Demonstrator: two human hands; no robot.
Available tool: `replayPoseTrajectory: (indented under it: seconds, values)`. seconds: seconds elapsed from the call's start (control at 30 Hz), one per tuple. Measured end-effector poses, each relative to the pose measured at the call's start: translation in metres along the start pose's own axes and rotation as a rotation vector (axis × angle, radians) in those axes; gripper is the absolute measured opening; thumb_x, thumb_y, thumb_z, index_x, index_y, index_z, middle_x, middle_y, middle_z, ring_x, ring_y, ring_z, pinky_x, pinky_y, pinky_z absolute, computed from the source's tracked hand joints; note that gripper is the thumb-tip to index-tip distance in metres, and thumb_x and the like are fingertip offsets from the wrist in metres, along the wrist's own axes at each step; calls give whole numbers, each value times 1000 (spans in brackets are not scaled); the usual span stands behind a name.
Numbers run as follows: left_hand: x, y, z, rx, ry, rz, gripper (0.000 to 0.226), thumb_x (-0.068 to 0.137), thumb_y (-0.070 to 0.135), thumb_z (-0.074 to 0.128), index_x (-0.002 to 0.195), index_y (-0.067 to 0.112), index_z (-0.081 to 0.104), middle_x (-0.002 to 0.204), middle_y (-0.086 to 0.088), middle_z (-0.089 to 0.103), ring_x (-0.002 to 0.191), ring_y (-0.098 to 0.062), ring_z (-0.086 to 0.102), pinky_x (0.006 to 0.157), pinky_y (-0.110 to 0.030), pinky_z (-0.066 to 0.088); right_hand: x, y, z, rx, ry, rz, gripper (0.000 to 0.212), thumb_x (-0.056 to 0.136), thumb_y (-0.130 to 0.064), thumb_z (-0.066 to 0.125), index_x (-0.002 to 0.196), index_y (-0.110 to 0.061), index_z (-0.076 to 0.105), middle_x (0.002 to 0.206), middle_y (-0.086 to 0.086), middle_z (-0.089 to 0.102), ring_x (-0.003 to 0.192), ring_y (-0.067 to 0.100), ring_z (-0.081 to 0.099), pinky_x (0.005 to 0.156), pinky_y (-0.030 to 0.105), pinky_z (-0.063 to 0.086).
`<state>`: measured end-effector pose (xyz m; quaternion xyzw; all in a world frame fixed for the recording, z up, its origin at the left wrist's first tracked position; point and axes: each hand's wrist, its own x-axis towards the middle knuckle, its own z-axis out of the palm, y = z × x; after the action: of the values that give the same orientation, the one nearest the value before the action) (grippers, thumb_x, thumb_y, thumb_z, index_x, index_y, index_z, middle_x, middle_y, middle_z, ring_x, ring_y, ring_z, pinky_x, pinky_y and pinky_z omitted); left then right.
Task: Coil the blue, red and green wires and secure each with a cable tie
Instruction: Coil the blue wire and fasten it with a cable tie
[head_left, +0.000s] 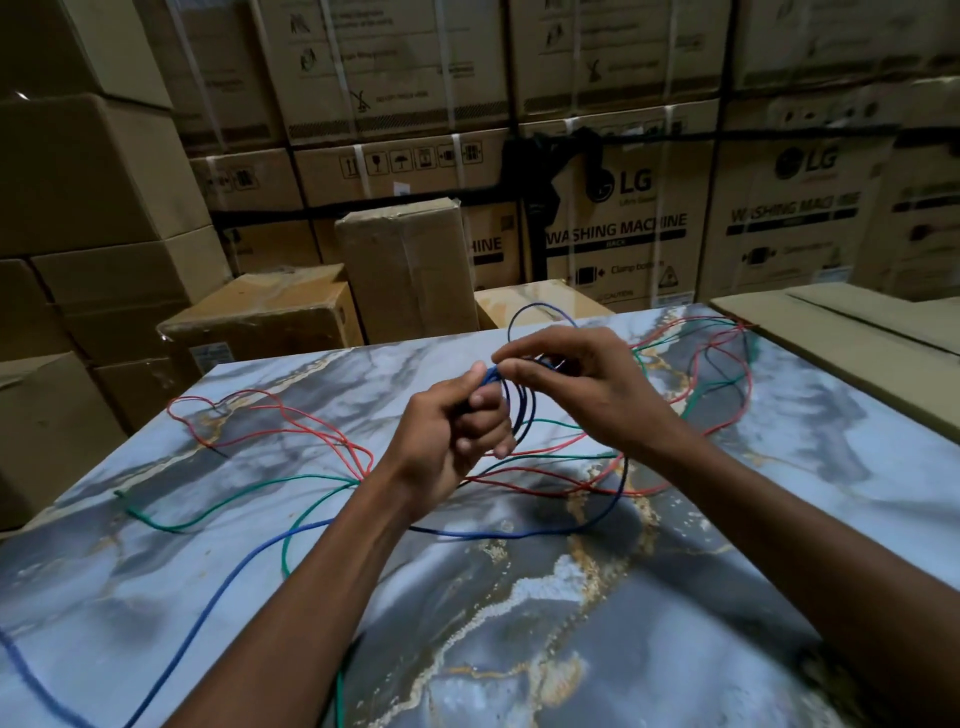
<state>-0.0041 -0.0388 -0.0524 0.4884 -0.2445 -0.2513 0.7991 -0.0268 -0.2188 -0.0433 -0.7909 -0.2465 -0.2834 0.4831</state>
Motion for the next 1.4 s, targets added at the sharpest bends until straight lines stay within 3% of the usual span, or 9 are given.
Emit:
replayPoseTrajectory:
  seconds: [0.13,0.27,0.4,0.5,0.87,1.03,1.2,1.3,1.4]
  values:
    - [-3,0,1,-92,75,-15,39,94,30,45,57,21,38,43,8,19,38,-9,13,42,-24,21,-5,4,-1,-6,-151,76,23,103,-26,61,119,-19,76,98,-9,73,89,5,66,70,26,50]
    - [-6,5,3,-188,92,-6,38,91,28,47,54,21,38,43,8,15,42,-12,5,43,-24,14,-3,4,-9,-75,-207,125,31,102,-41,57,126,-28,72,105,-11,64,101,8,63,80,28,54]
    - [-7,6,3,-221,123,3,39,90,28,47,52,21,39,40,8,18,43,-12,4,42,-23,12,-2,-3,-10,-4,-424,243,40,107,-41,43,117,-17,72,104,-4,75,97,8,67,80,29,54]
    - [-7,5,3,-245,154,-6,40,91,28,48,52,21,39,39,8,20,41,-10,5,41,-22,12,-2,-4,-8,14,-375,219,34,108,-35,47,100,-16,75,93,3,76,87,14,68,77,34,52]
    - [-3,4,8,-211,202,-44,50,102,28,39,53,21,35,41,7,17,41,-11,5,40,-23,18,-1,-4,-12,70,-281,232,31,102,-28,61,94,-4,79,78,5,77,67,8,65,61,21,46]
    - [-4,12,-2,-101,228,-4,51,102,29,41,52,23,36,41,8,17,33,-6,16,38,-22,16,3,2,-42,-313,-389,173,23,80,-17,87,102,-17,80,81,-9,75,66,1,62,61,17,49]
    - [-9,33,-18,-177,347,171,51,102,26,41,52,23,35,40,8,17,33,-6,14,38,-23,14,4,25,-70,-616,-438,175,27,82,7,70,94,-16,80,84,-15,72,79,-4,67,69,9,48]
    - [-8,31,-21,-161,380,172,52,102,25,40,51,23,36,40,8,17,32,-6,14,37,-23,15,8,40,-90,-730,-378,201,26,86,4,67,94,-18,77,92,-5,75,90,11,69,81,31,57]
    - [-4,24,-16,-134,348,134,53,103,25,38,50,23,35,39,8,17,32,-6,14,38,-23,14,10,47,-106,-879,-233,169,24,86,2,65,95,-18,75,96,4,74,92,27,68,73,39,54]
